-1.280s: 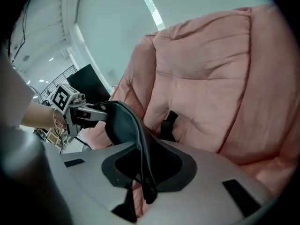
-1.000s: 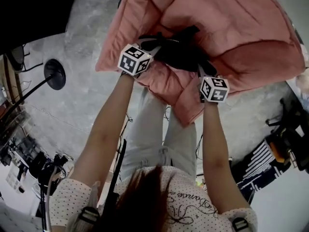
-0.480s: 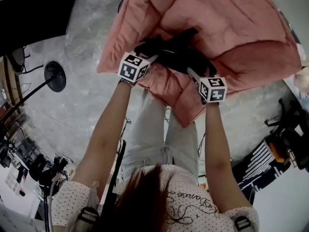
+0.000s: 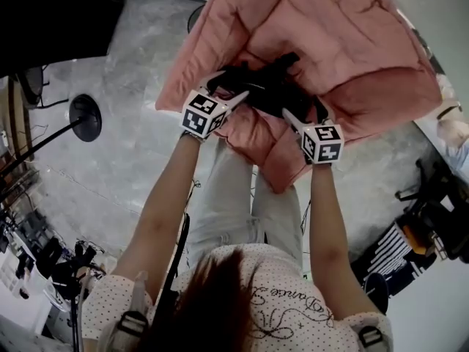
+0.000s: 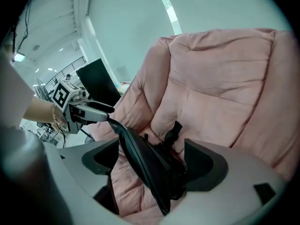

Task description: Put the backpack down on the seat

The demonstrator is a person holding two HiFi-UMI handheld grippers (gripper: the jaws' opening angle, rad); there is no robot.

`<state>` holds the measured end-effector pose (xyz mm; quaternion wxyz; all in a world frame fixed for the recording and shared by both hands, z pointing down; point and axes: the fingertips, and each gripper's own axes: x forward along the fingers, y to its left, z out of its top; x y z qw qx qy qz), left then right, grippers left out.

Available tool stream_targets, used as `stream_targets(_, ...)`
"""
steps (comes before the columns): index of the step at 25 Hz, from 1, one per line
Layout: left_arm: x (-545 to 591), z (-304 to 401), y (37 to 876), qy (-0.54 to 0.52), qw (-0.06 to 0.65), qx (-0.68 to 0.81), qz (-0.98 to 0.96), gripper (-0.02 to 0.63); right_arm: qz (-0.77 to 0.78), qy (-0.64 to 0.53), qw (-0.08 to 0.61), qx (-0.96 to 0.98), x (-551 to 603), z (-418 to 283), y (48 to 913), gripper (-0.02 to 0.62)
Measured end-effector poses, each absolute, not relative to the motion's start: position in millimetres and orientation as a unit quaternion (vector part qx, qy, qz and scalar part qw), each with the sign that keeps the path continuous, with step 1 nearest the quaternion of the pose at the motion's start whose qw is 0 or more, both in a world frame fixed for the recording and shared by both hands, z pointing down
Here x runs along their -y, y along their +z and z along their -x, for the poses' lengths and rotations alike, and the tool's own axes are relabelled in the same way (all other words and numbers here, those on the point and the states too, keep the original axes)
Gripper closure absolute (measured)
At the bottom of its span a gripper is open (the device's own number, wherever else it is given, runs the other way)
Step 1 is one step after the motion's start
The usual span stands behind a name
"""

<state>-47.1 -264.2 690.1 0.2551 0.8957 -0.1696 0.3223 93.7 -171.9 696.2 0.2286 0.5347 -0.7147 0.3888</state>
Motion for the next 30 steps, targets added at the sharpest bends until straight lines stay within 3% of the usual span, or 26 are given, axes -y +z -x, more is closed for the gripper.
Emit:
stream_targets(8, 277, 42, 615, 0.280, 0.209, 0.178, -0.920, 0.298, -0.572, 0.331, 0.190, 0.726, 194, -105, 618, 0.178)
stream_targets(14, 287, 42, 546, 0.230, 0.174, 0.215, -0.933, 0.307, -0.617, 0.256, 0.141, 0.731, 205, -121, 537, 0.300)
stream_targets(19, 285, 40, 488, 0.183, 0.149, 0.231, -0.944, 0.402, -0.659, 0.186, 0.103, 0.722, 198, -132, 468, 0.439)
stream_targets(23, 280, 32, 430, 0.124, 0.113, 0.229, -0.959, 0.566, -0.667, 0.137, 0.088, 0.727, 193, -135, 419, 0.509)
stream_targets(30, 263, 26, 346, 0.067, 0.050, 0.240, -0.967, 0.601, -0.665, 0.070, 0.065, 0.741, 182, -128, 344, 0.560)
